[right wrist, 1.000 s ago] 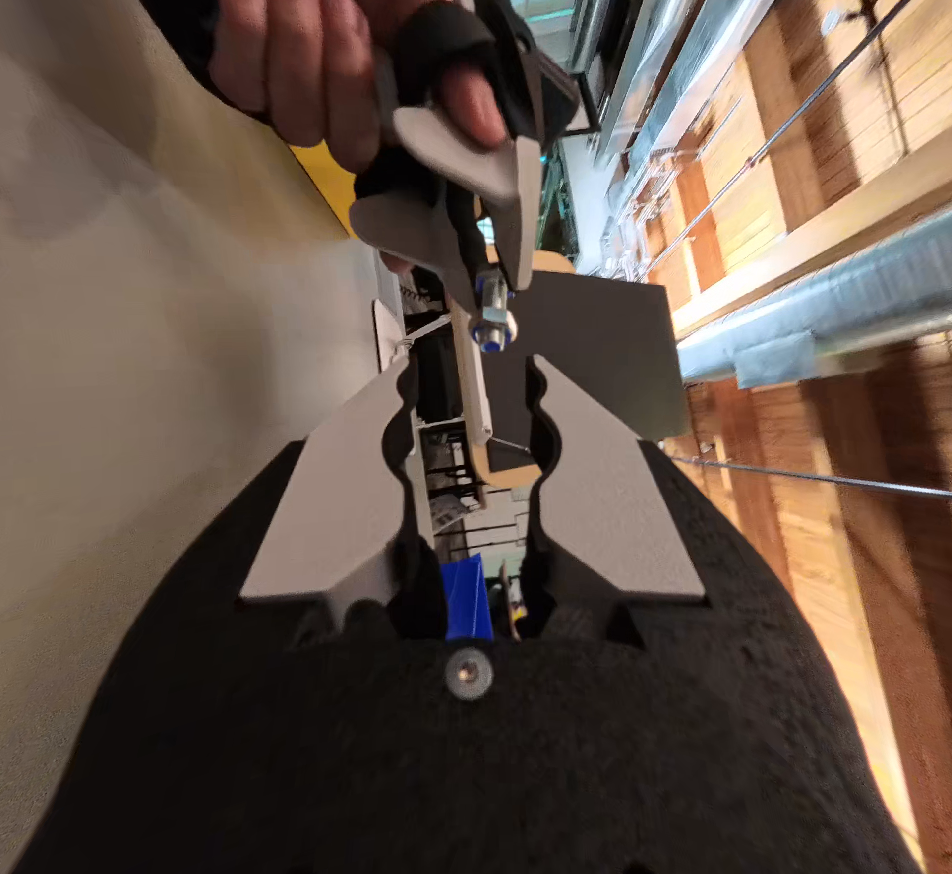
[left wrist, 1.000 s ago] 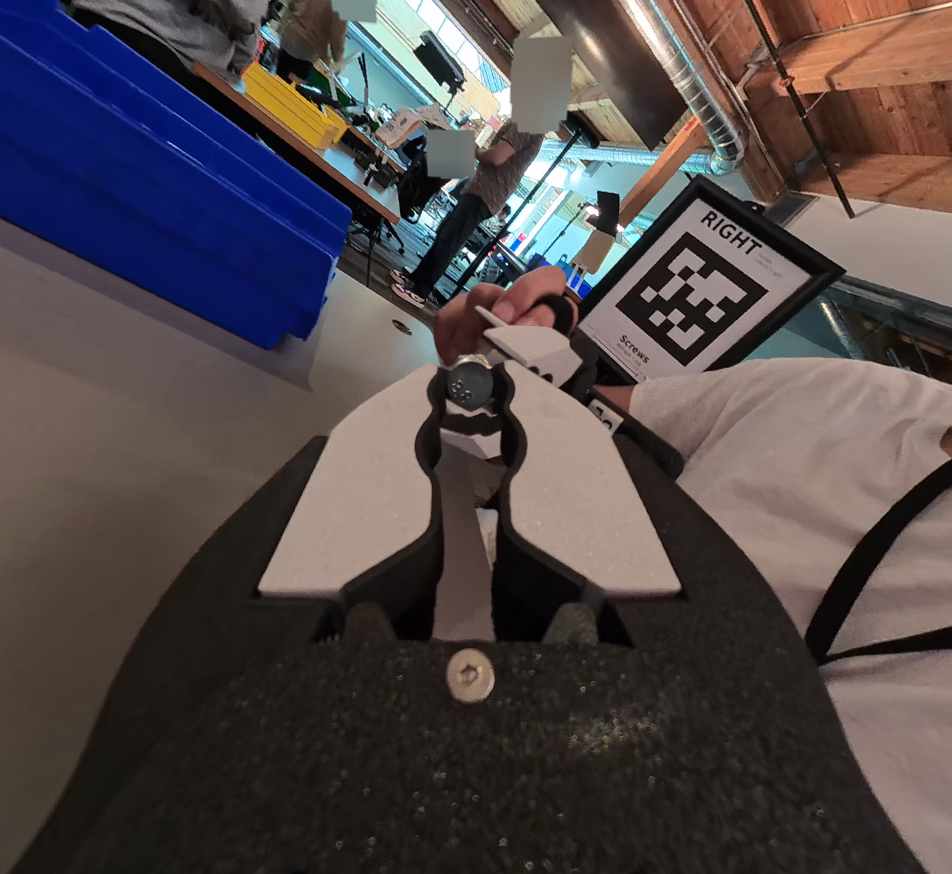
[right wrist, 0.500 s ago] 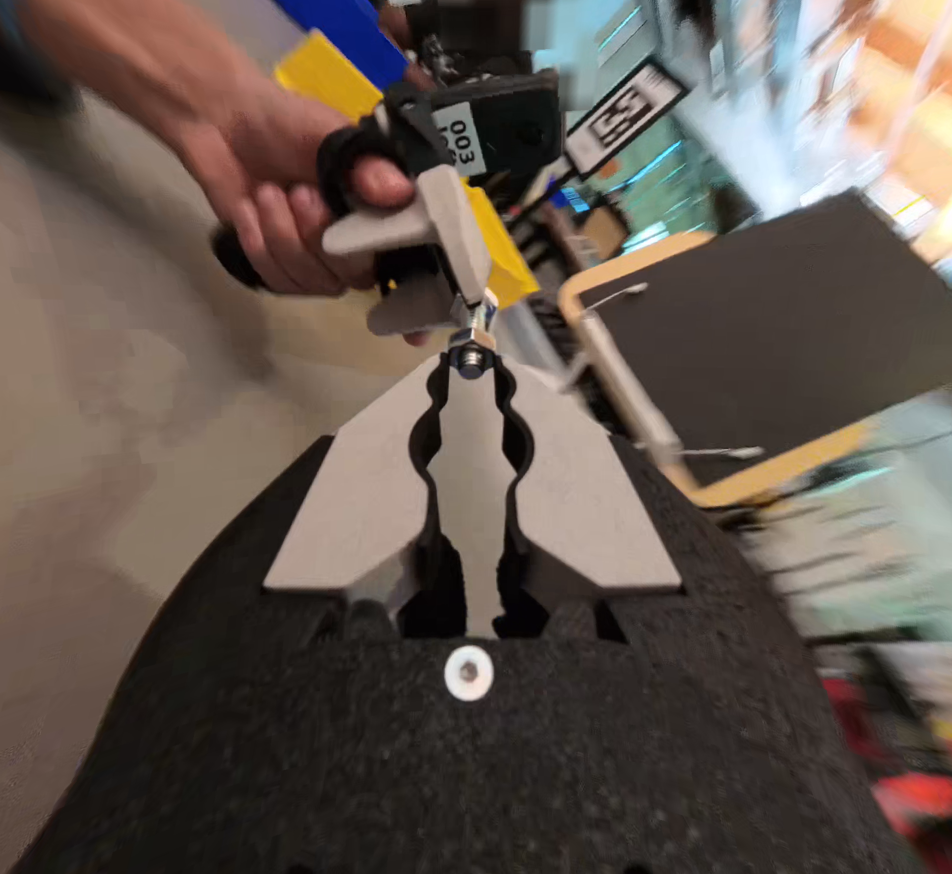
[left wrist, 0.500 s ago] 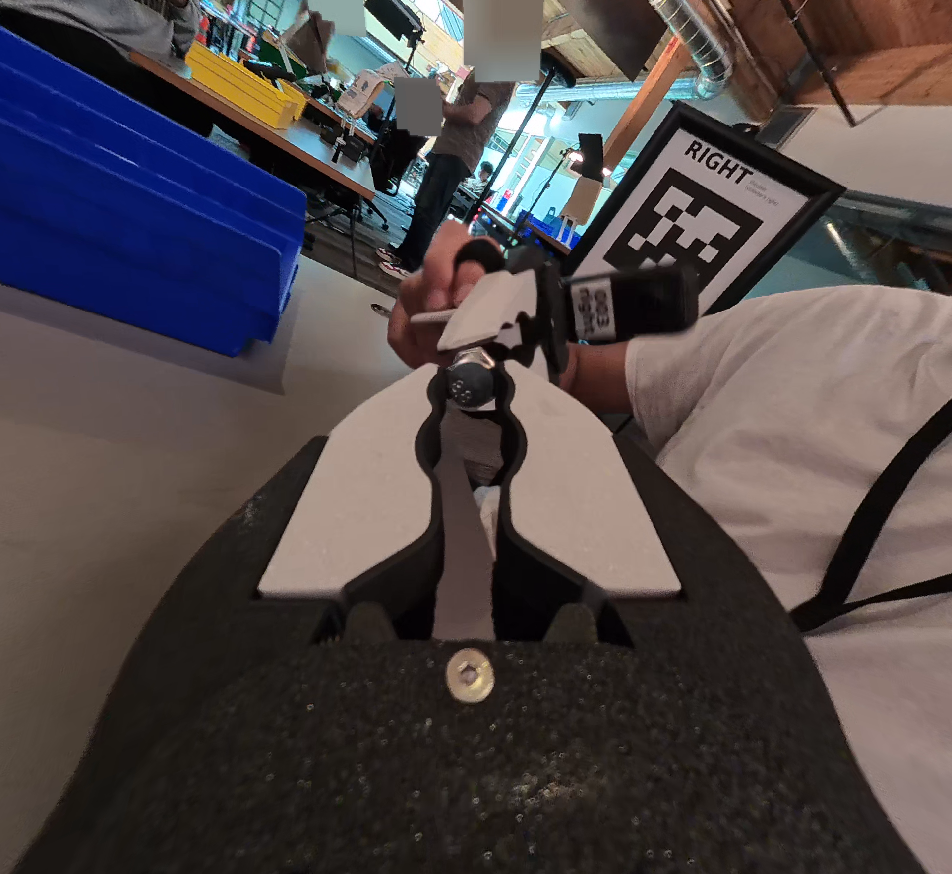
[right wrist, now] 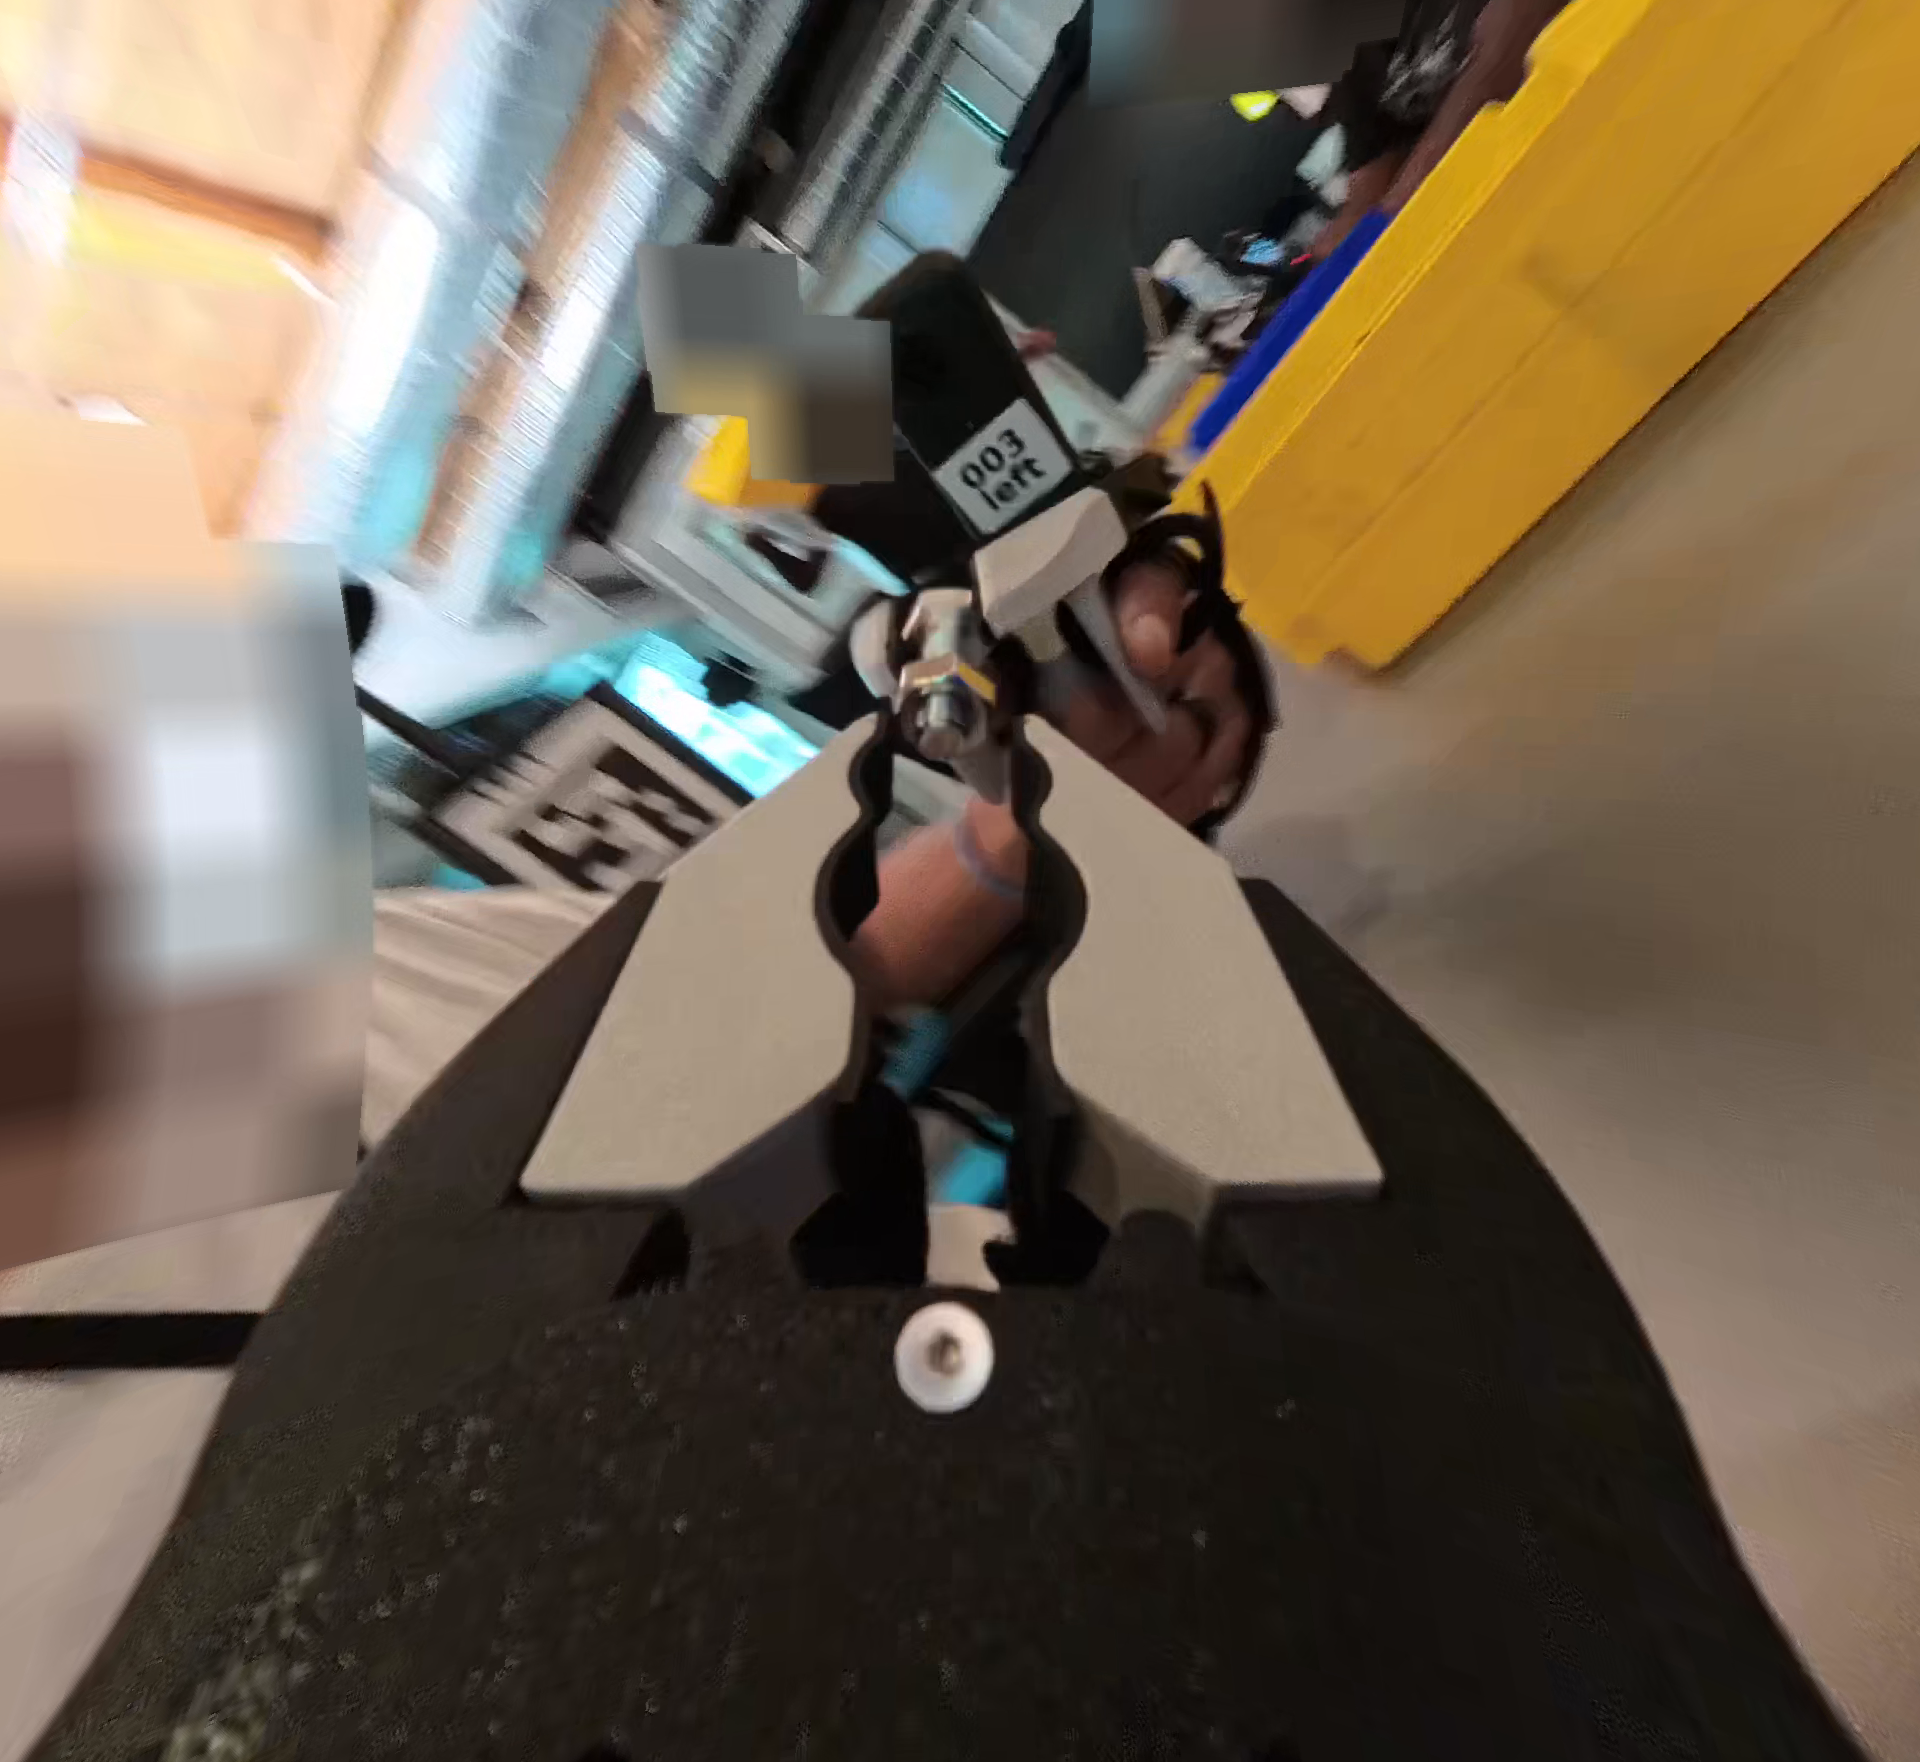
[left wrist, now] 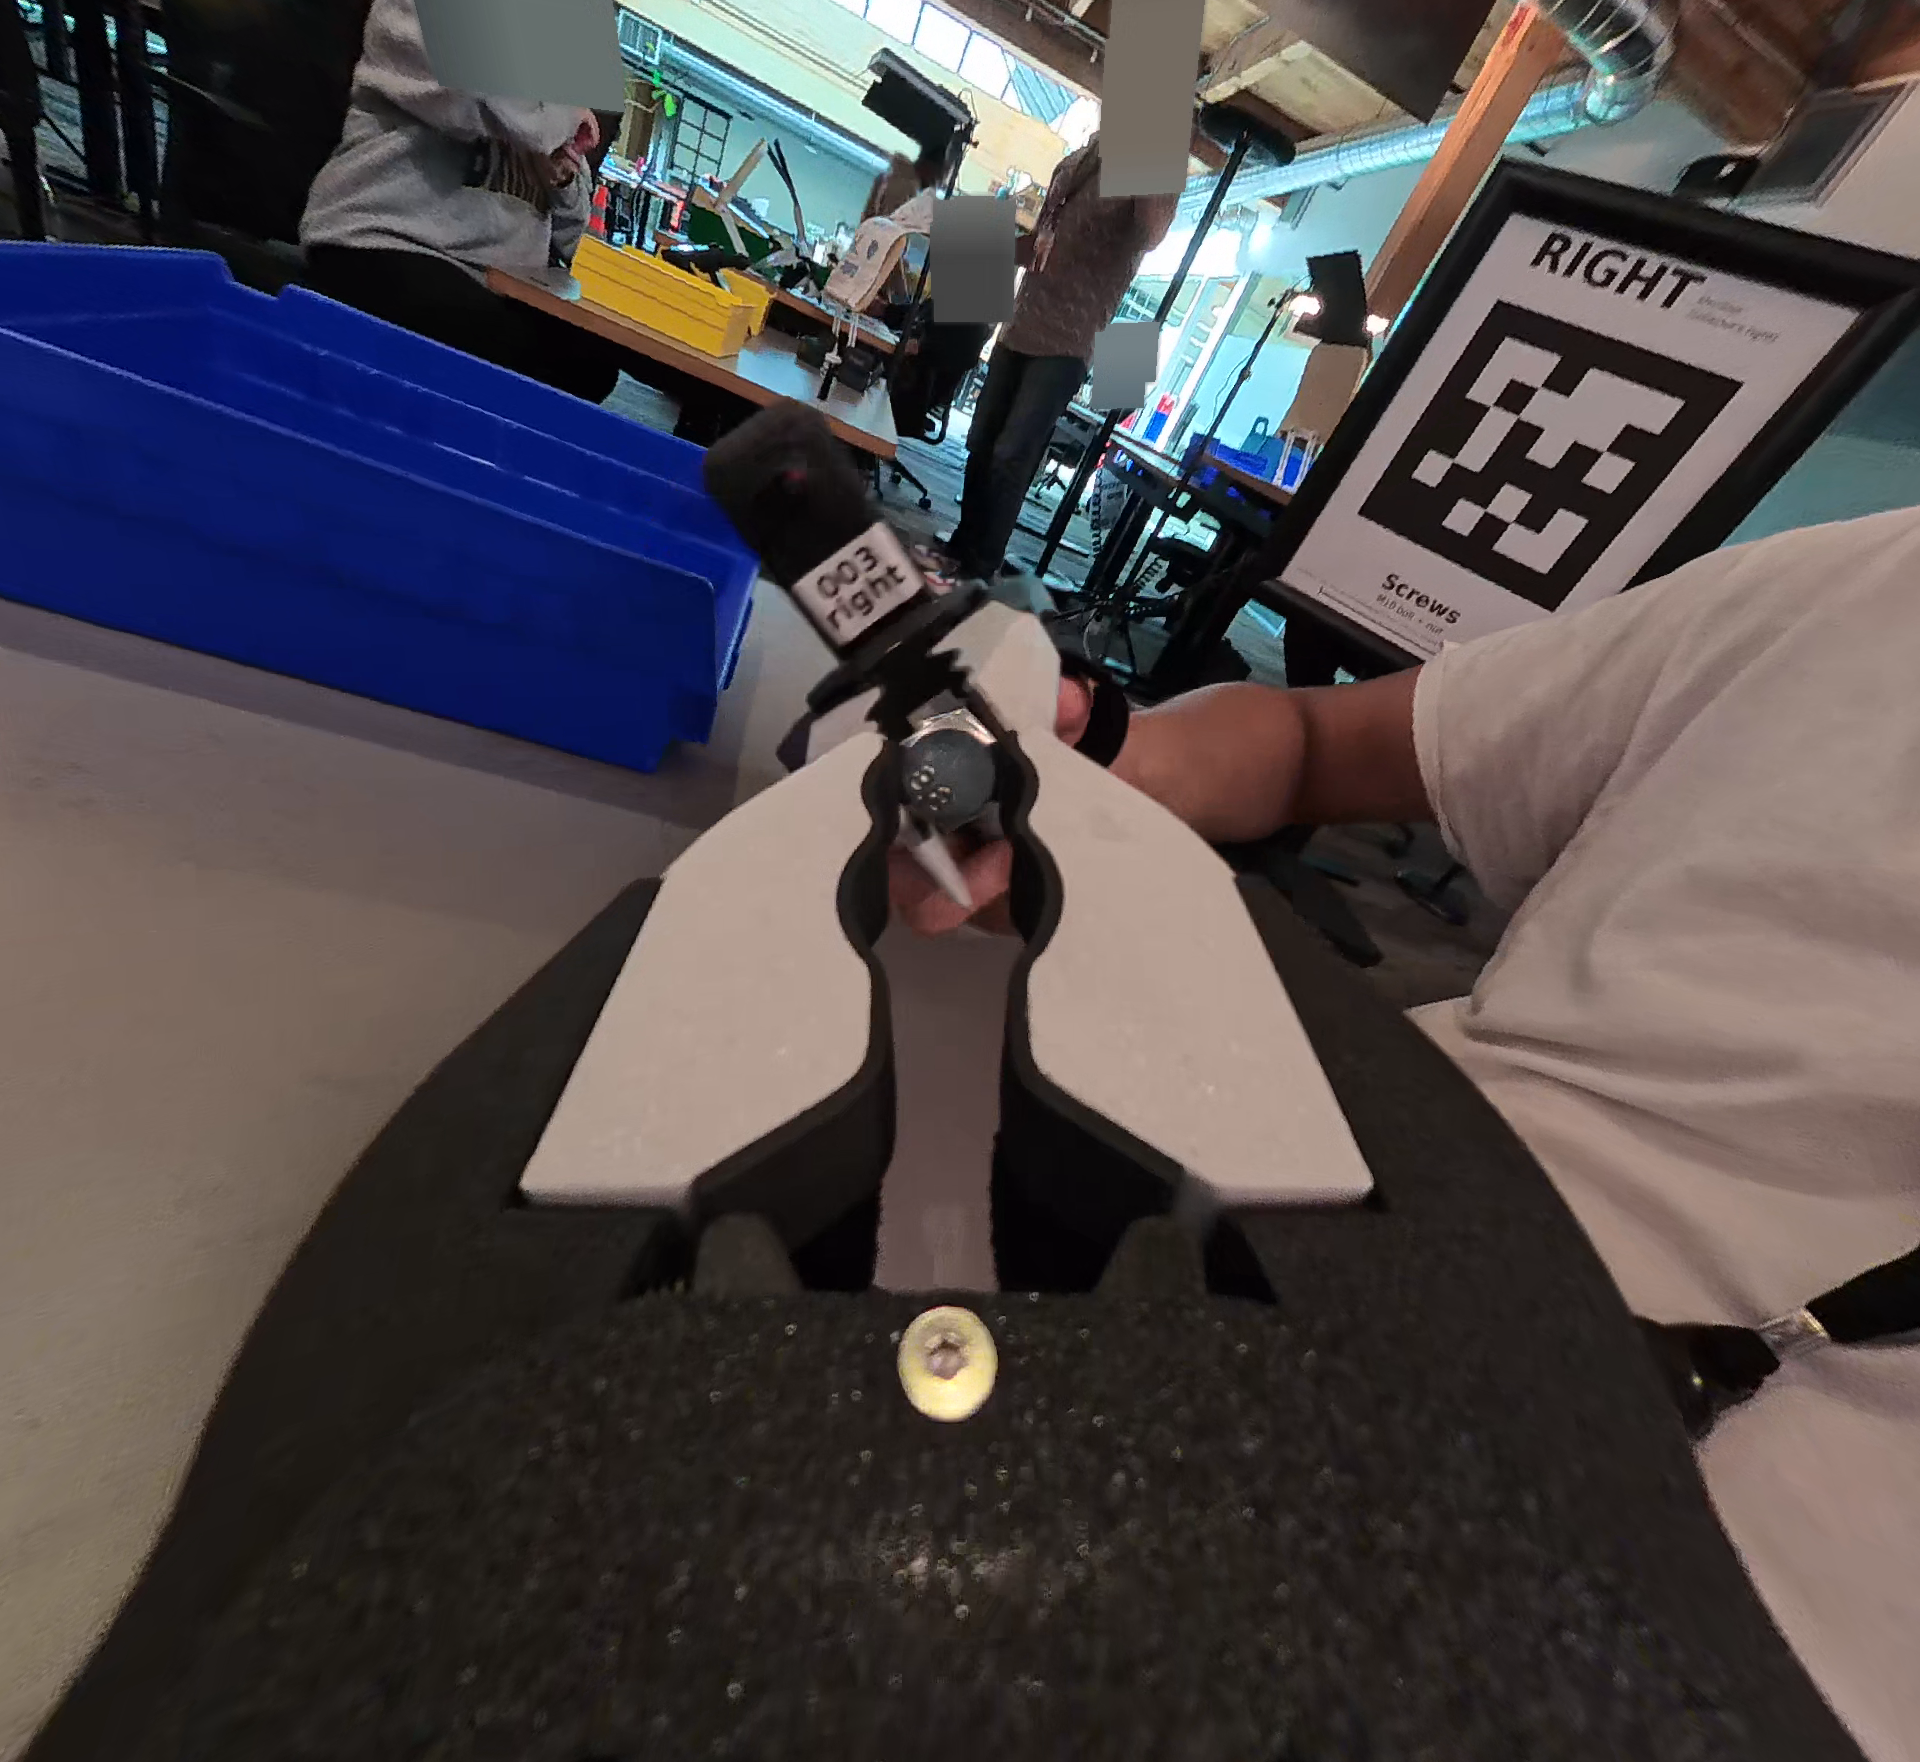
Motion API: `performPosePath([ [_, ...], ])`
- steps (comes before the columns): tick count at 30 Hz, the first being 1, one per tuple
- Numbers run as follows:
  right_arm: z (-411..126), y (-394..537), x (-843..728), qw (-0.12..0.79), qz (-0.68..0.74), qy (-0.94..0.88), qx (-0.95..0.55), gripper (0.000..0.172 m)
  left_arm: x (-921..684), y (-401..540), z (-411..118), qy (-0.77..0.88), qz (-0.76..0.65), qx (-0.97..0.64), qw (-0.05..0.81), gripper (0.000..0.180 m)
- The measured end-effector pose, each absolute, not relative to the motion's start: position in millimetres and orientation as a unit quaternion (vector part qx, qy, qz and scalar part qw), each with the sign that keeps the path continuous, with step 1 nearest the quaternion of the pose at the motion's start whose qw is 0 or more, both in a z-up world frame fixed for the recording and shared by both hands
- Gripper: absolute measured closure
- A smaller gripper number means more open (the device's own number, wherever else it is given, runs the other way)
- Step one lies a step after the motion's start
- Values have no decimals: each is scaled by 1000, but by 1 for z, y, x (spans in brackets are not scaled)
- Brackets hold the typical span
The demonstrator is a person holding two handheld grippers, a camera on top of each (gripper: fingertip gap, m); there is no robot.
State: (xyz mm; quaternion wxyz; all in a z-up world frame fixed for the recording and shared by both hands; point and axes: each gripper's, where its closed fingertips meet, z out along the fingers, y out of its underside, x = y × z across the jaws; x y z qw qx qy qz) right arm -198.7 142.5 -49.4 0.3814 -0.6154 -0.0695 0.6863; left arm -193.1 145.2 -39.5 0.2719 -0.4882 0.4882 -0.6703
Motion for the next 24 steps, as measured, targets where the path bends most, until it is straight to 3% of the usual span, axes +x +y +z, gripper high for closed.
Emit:
performPosePath([
  [4, -82, 150, -195, 513, 377, -273, -721, 125, -194, 151, -34, 456, -697, -490, 256, 163],
  [6, -87, 158, -184, 571, 184, -355, -717, 122, -195, 154, -32, 440, -709, -493, 246, 163],
  [9, -69, 157, -173, 646, -84, -443, -616, 123, -194, 156, -34, 426, -717, -502, 229, 163],
  [12, -57, 146, -178, 655, -278, -509, -485, 127, -193, 155, -38, 420, -721, -510, 207, 163],
  [17, -58, 141, -186, 649, -341, -530, -427, 133, -188, 142, -47, 443, -714, -511, 183, 163],
  [19, -53, 140, -186, 654, -354, -527, -412, 154, -187, 138, -49, 451, -709, -511, 181, 163],
  [20, -53, 139, -185, 654, -356, -530, -406, 154, -186, 137, -49, 453, -708, -510, 182, 163],
  [24, -58, 140, -185, 660, -240, -515, -491, 154, -186, 136, -52, 471, -691, -512, 199, 163],
])
